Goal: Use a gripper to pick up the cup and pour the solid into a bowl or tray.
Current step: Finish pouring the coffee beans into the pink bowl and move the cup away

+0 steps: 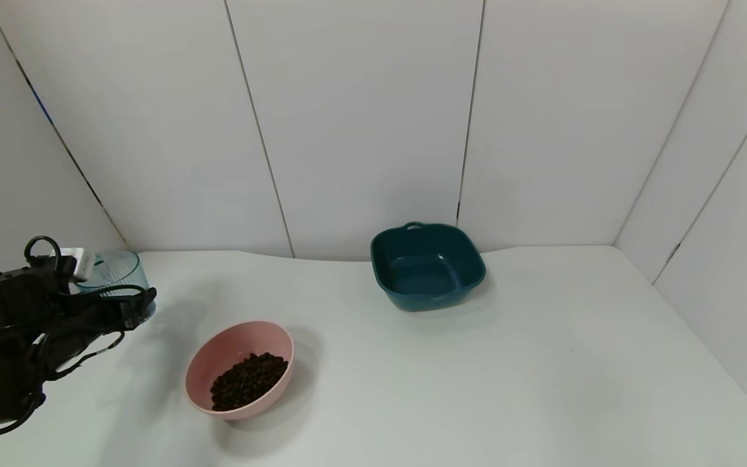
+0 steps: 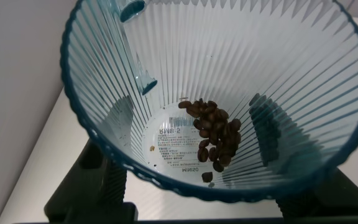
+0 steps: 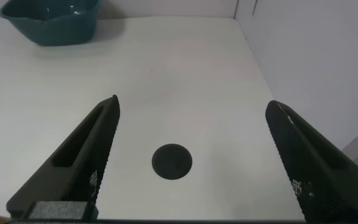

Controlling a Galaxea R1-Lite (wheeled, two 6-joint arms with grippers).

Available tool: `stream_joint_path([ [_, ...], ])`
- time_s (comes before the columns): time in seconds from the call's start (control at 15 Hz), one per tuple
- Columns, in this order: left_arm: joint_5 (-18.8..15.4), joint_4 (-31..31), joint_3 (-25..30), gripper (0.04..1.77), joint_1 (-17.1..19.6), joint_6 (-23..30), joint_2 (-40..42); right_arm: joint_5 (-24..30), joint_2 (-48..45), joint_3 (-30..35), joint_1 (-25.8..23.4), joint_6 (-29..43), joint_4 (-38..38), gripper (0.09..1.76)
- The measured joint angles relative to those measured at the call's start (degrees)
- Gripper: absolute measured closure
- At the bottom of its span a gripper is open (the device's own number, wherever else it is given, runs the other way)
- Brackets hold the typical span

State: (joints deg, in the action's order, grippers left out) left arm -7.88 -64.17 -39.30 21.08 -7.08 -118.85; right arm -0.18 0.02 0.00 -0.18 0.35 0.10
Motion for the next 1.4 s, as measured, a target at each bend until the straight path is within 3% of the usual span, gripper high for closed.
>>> stream_joint_path([
  [1.4, -1.0, -3.3, -1.3, 0.54, -0.4, 4.8, -8.1, 0.0, 0.0, 0.0, 0.0, 0.0, 0.0, 0.14],
])
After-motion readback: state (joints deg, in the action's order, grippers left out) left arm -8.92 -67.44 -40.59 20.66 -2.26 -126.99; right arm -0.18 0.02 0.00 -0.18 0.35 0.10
